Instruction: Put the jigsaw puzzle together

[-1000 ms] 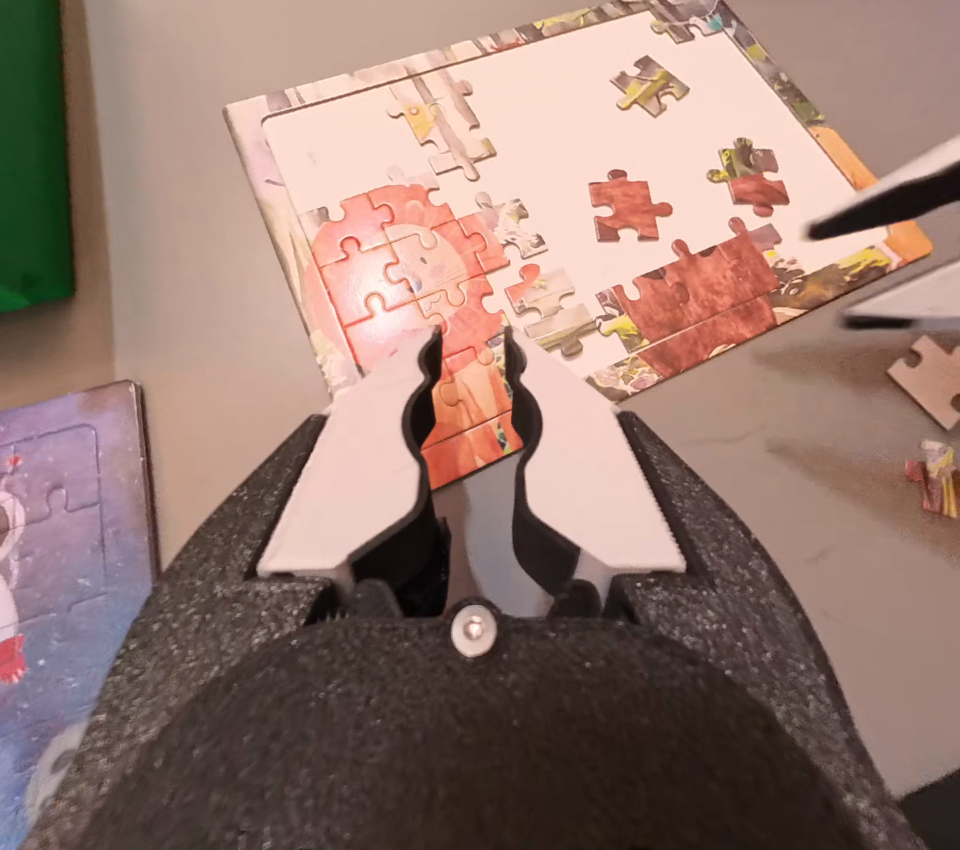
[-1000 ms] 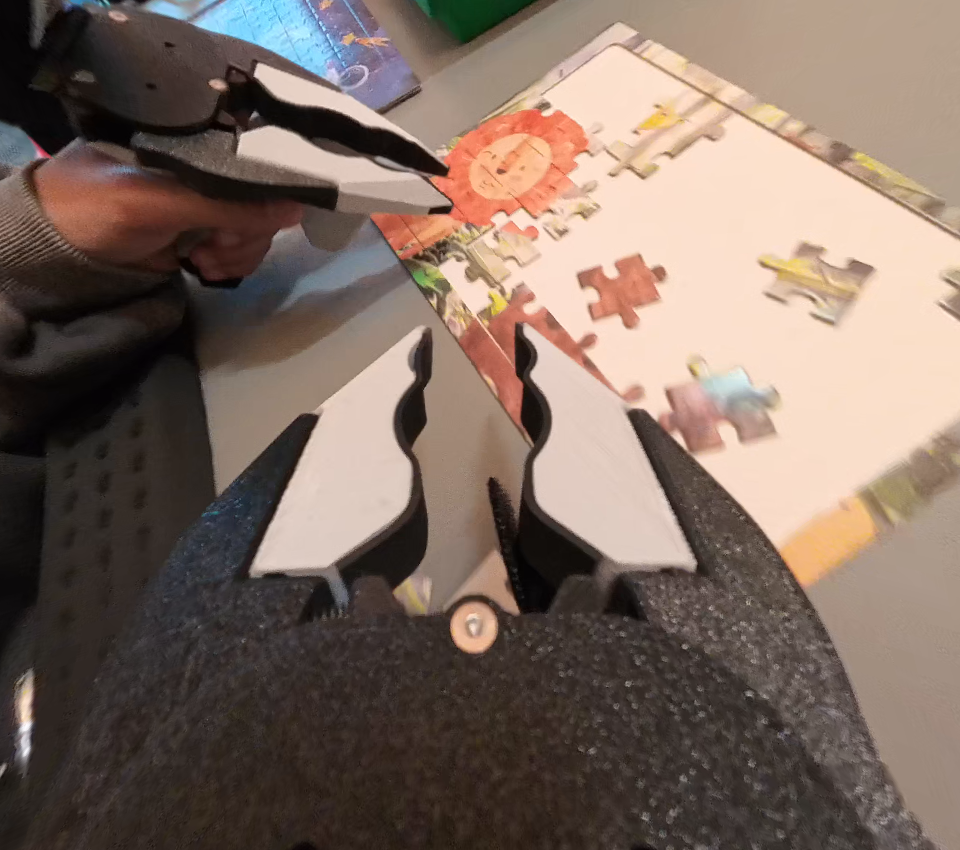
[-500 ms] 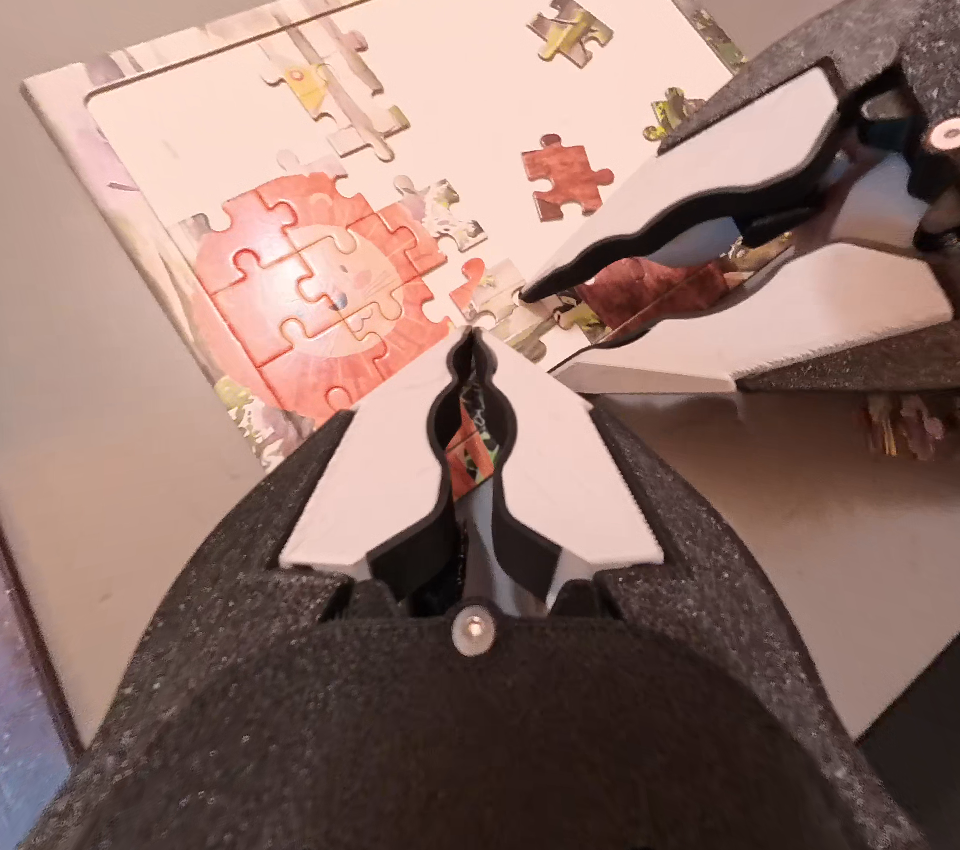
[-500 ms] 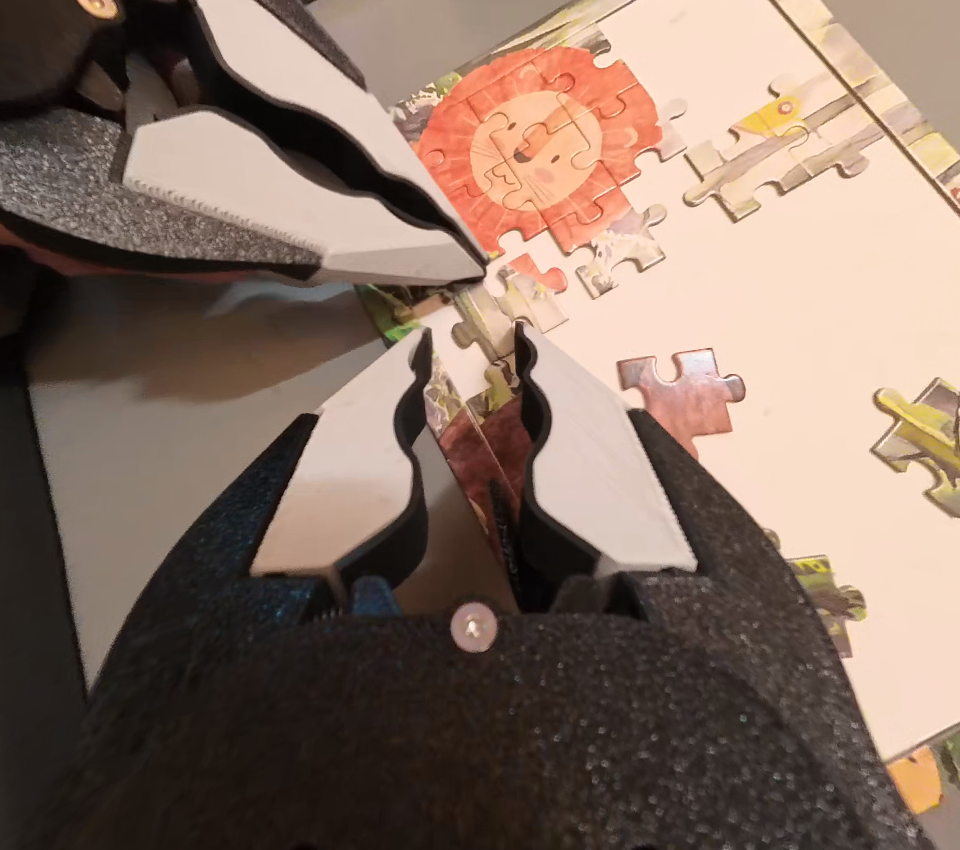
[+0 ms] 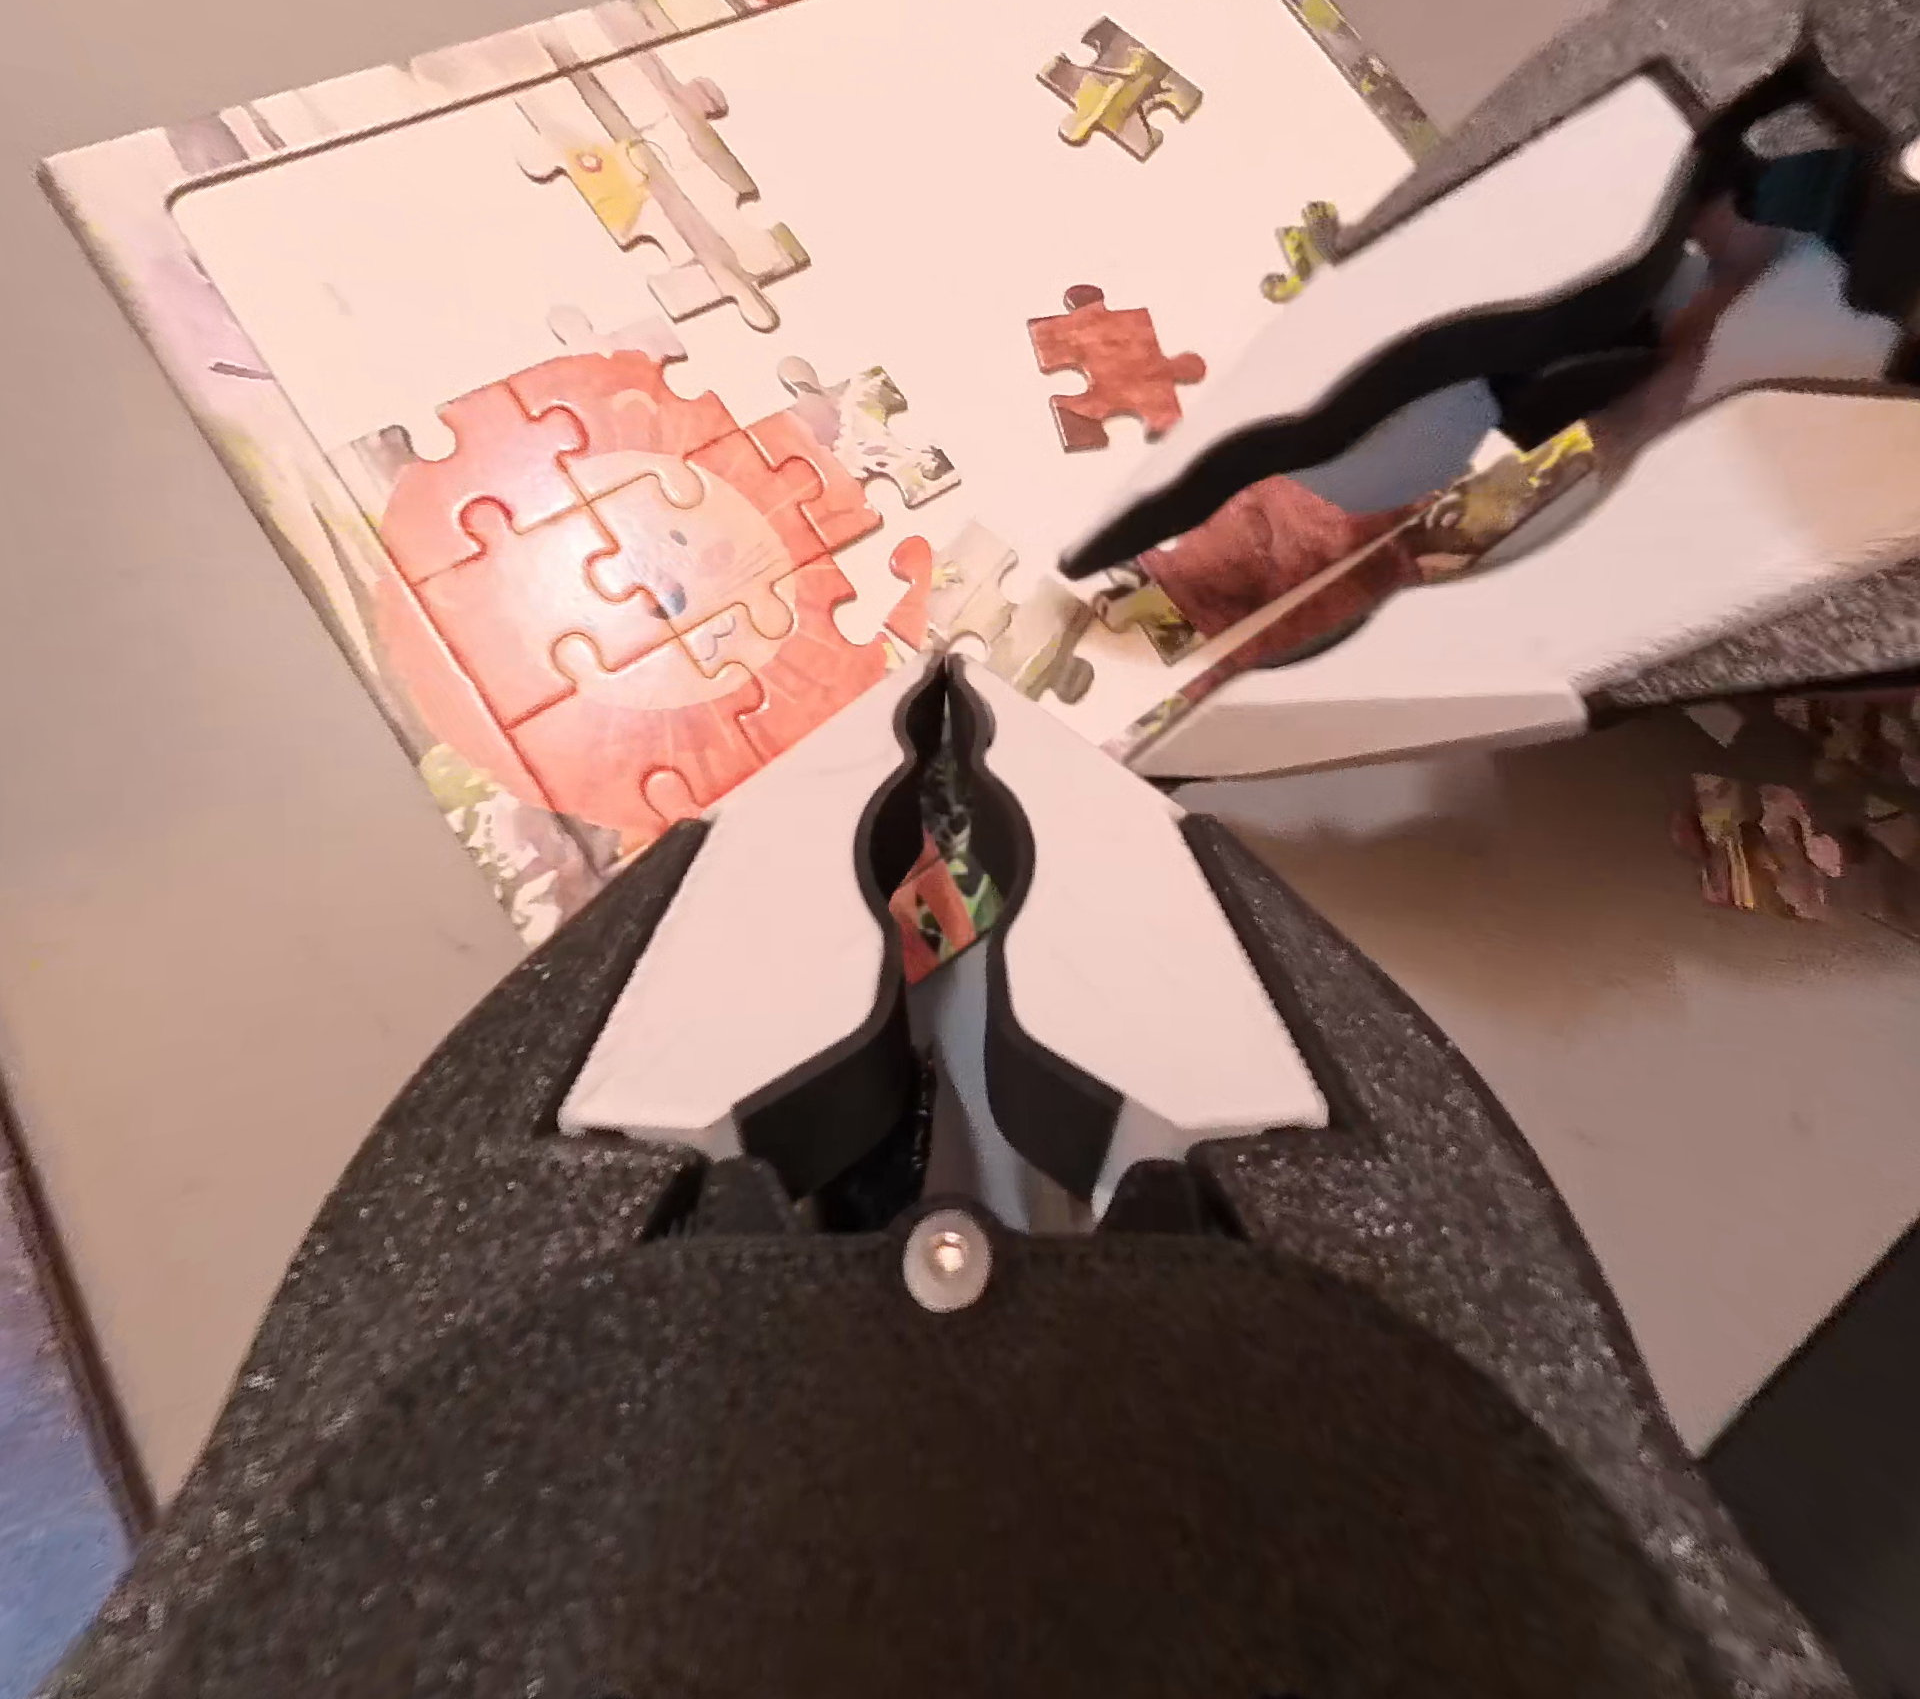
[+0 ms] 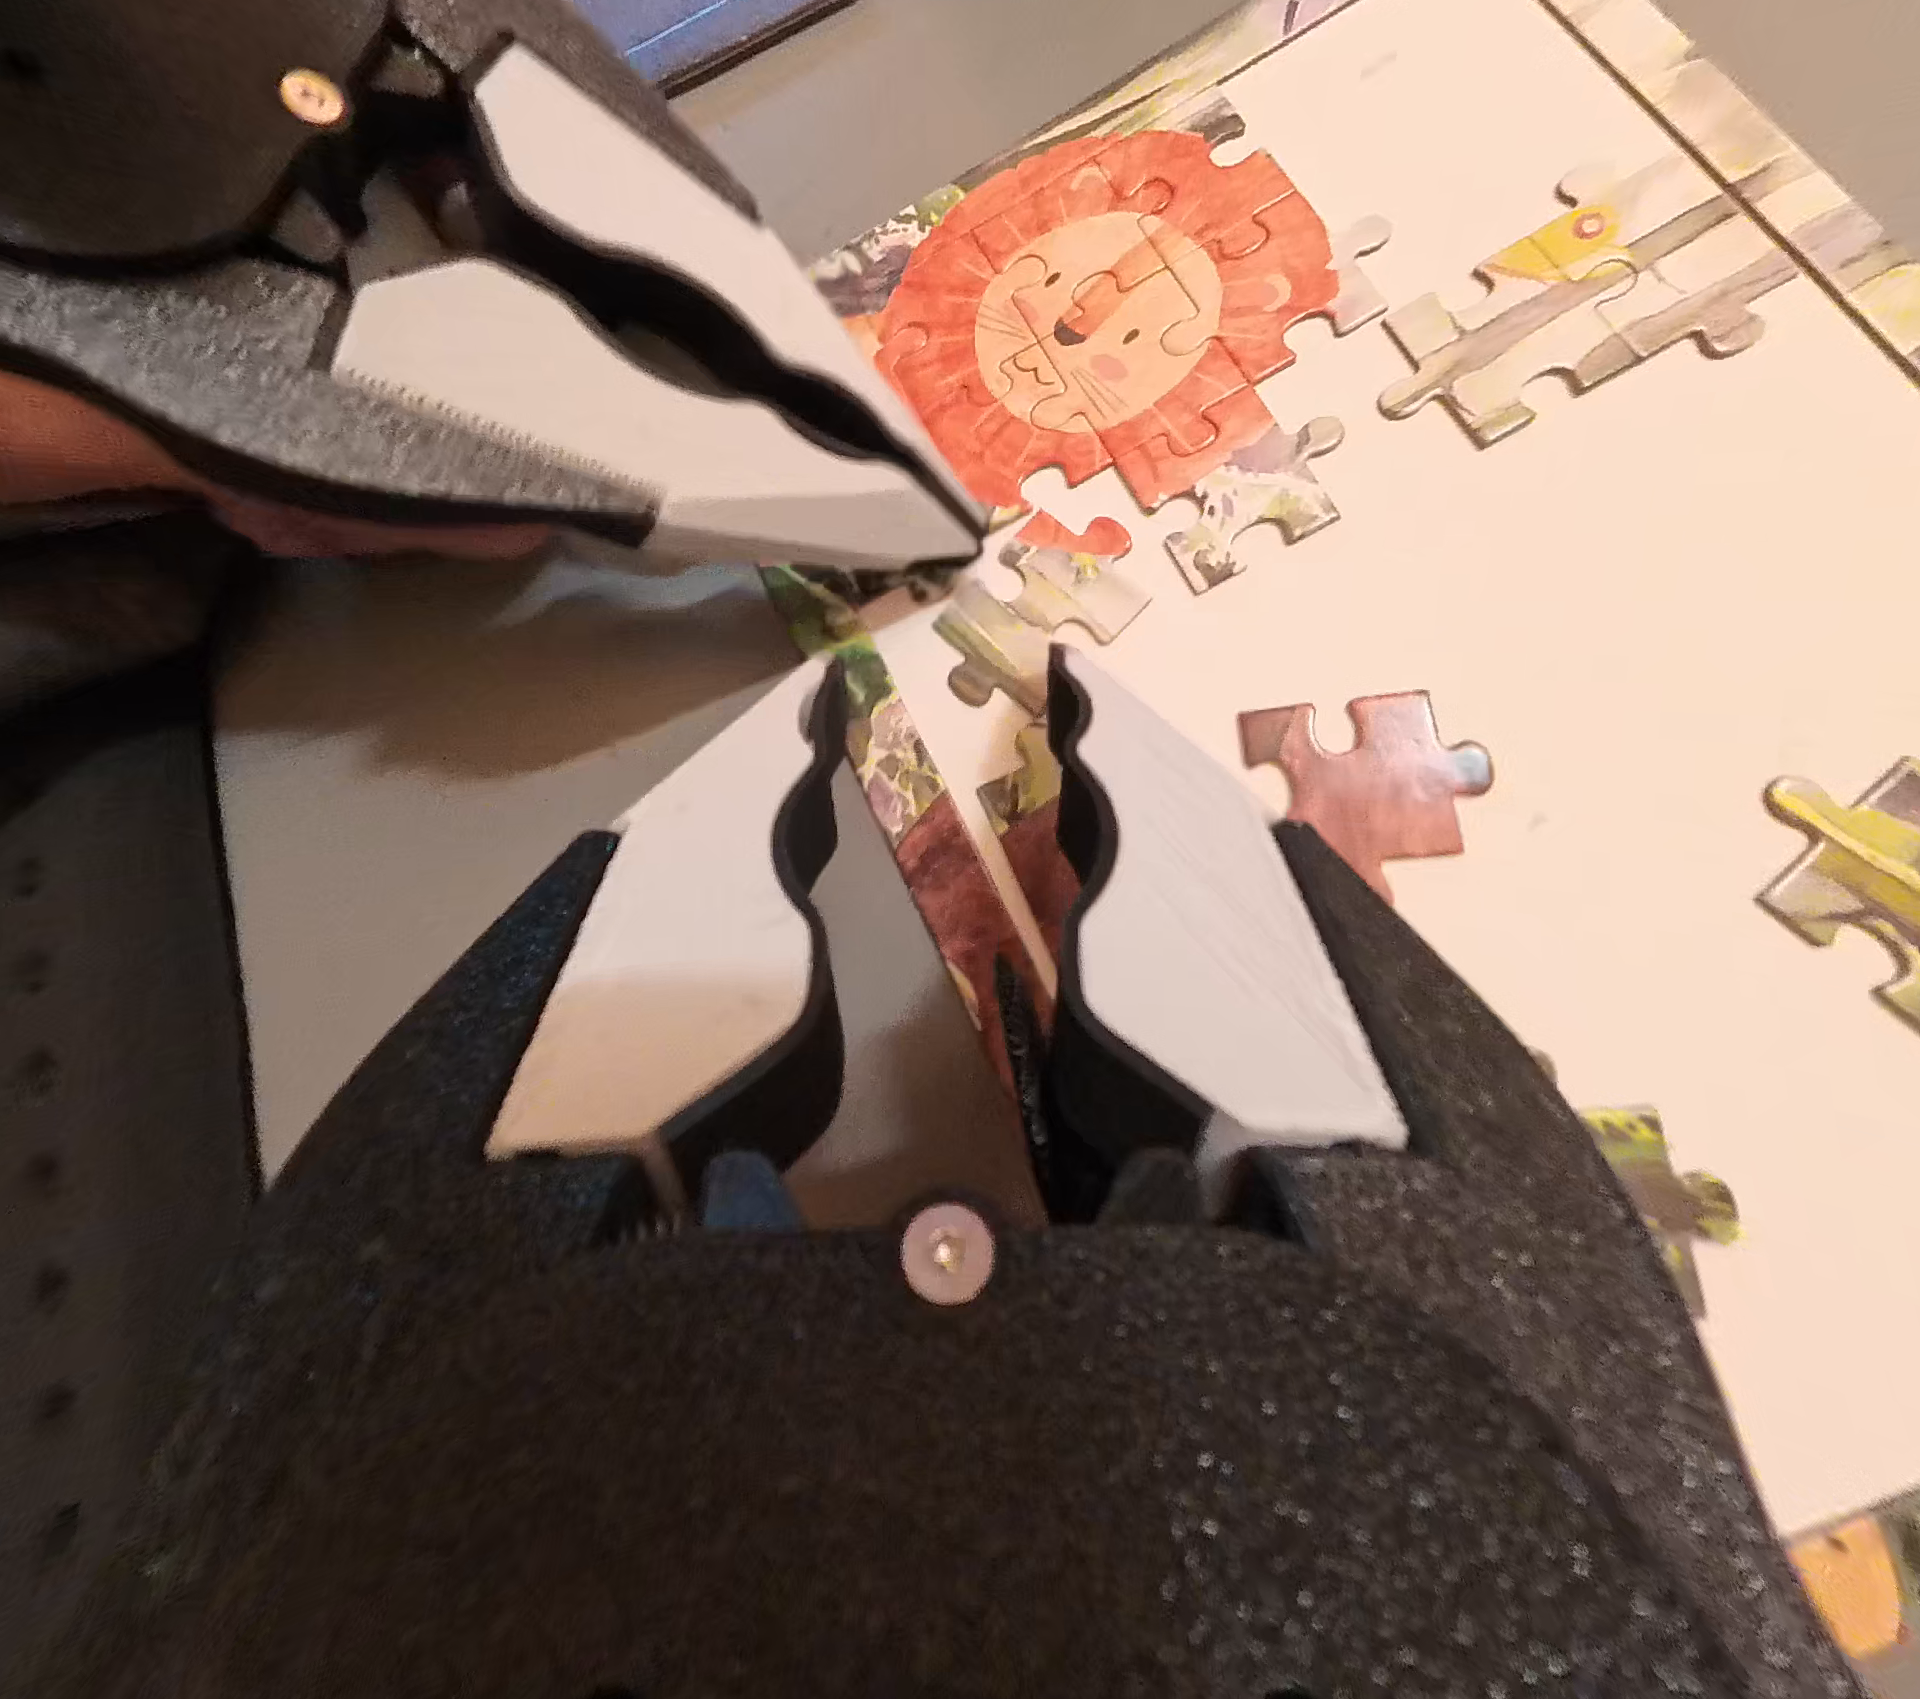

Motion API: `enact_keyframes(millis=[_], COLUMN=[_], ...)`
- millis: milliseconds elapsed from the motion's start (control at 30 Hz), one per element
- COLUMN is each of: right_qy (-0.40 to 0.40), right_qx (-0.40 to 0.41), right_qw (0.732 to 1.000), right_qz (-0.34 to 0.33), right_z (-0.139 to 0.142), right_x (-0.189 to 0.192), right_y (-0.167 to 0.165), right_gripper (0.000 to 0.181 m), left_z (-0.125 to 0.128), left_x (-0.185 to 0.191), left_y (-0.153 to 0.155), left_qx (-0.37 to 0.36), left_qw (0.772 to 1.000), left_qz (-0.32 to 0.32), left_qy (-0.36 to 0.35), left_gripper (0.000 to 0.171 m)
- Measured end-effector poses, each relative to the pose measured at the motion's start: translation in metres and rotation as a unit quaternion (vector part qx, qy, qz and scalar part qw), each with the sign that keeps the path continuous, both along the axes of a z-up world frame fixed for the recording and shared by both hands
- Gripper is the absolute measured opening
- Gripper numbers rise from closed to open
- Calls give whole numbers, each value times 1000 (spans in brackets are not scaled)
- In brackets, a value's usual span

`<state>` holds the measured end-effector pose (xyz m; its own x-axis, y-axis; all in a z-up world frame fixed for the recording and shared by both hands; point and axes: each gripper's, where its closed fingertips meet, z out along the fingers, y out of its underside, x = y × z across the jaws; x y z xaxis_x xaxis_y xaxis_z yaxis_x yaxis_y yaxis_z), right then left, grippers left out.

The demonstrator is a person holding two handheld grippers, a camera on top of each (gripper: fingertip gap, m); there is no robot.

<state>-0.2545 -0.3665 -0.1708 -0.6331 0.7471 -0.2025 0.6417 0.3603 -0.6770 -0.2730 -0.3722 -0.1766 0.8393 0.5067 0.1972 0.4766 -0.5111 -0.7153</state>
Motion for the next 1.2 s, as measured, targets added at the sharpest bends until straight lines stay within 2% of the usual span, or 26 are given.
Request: enact_keyframes(millis=[133,200,300,433,533,600,800,1200], right_qy=[11,19,27,36,48,57,64,54], right_qx=[24,49,68,56,37,16,-32,-24], right_qw=[1000,999,997,998,997,997,997,998], right_qz=[5,-4,-23,-24,-37,-44,-44,-31], right_z=[-3,-7,-13,-7,4,11,24,16], right_x=[2,-2,-6,-1,1,4,8,11], right_y=[0,4,8,11,21,27,28,26], right_gripper=[38,39,39,36,36,35,34,33], left_z=[5,4,3,8,3,-4,-5,-7], left_x=[-15,-18,-14,-7,2,-2,-7,-5], left_y=[2,4,-1,0,6,7,10,12], left_qx=[3,-7,-27,-36,-63,-89,-90,-109], left_qw=[1000,1000,997,982,967,961,958,940], left_qz=[7,-12,-68,-166,-234,-247,-265,-320], left_qy=[18,21,32,77,78,84,69,56], left_gripper=[0,8,21,24,24,25,24,19])
